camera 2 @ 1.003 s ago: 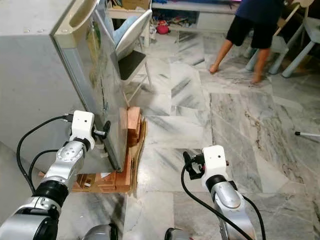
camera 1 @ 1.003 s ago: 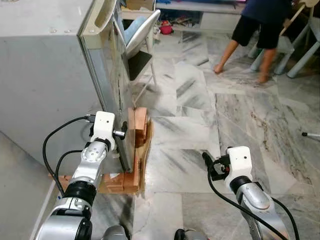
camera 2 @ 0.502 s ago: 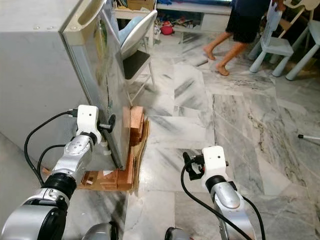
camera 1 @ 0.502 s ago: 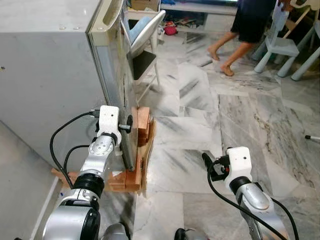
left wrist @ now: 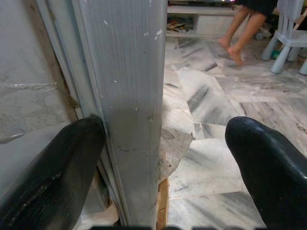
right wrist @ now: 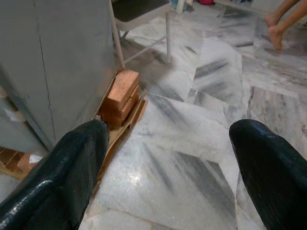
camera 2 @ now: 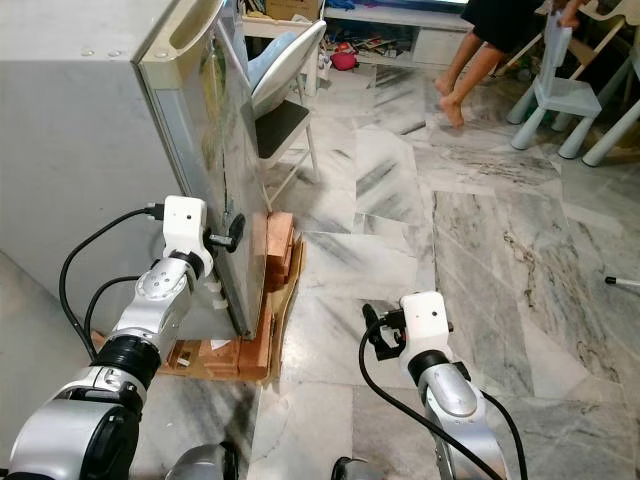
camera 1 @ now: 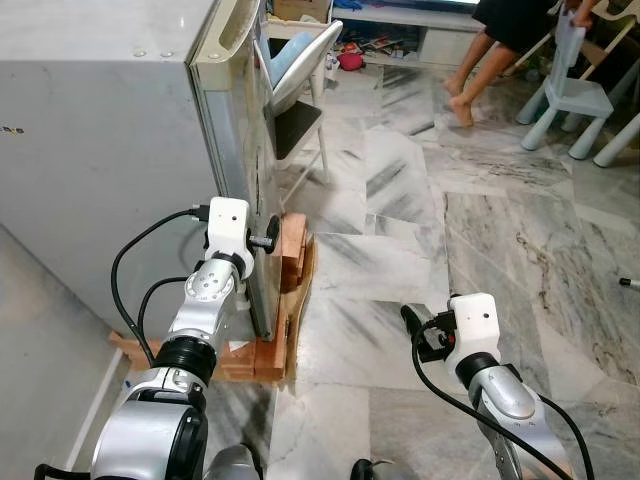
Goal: Restocking fridge
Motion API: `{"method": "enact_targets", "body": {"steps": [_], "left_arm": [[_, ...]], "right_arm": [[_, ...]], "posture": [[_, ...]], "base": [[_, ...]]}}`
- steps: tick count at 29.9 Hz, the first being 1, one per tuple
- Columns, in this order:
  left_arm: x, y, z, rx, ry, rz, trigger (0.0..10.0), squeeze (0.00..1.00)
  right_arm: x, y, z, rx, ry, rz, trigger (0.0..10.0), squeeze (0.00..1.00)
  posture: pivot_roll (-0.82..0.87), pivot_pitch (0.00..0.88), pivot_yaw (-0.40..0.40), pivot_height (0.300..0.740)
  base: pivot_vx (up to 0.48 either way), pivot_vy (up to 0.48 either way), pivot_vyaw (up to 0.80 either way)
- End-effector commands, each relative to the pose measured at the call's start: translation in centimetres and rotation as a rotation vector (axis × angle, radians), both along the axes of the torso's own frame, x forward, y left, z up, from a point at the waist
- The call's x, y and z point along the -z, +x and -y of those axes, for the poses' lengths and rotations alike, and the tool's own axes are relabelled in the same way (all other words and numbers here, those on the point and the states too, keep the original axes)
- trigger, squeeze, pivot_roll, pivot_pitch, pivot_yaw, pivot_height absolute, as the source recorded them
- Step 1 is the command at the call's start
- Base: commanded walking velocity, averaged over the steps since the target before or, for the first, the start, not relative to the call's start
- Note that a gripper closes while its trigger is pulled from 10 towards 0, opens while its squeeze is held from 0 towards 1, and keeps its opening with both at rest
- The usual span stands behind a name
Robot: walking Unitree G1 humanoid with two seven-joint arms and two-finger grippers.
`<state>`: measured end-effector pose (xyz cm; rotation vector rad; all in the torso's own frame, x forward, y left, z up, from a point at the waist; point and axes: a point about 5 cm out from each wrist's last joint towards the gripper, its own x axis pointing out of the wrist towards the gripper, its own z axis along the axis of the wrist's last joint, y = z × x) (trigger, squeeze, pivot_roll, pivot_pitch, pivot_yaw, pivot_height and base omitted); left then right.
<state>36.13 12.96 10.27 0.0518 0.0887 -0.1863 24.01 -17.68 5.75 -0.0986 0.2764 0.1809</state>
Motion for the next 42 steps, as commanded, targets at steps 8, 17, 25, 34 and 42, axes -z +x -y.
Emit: {"method": "enact_targets", "body": {"steps": [8, 17, 25, 34, 42], "left_arm": [[-3.1, 1.1, 2.6, 0.099, -0.001, 0.12, 10.0, 0.0], [-3.2, 1.5, 3.4, 0.067, 0.026, 0.105, 10.0, 0.0], [-6.8, -3.5, 17.3, 0.681, -0.1, 0.231, 10.0, 0.0], [-6.6, -4.0, 17.9, 0.706, -0.12, 0.222, 10.0, 0.0], [-4.6, -1.6, 8.8, 0.438, -0.046, 0.198, 10.0, 0.0]], "right_arm": [[0.1, 0.2, 0.0, -0.001, -0.002, 0.003, 10.0, 0.0], [0.5, 0.2, 0.2, -0.009, -0.017, -0.031, 10.0, 0.0], [2.7, -1.0, 1.6, -0.042, -0.124, -0.172, 10.0, 0.0], [2.7, -0.9, 1.5, -0.055, -0.127, -0.173, 10.0, 0.0], [2.4, -0.7, 1.4, -0.062, -0.14, -0.143, 10.0, 0.0]], "posture": [[0.03, 0.068, -0.039, 0.74], [0.04, 0.065, -0.044, 0.74], [0.05, 0.06, -0.057, 0.74], [0.04, 0.059, -0.057, 0.74], [0.04, 0.06, -0.061, 0.74]], "base": [[0.0, 0.0, 0.0], [0.0, 0.0, 0.0], [0.0, 0.0, 0.0], [0.0, 0.0, 0.0], [0.0, 0.0, 0.0]]}}
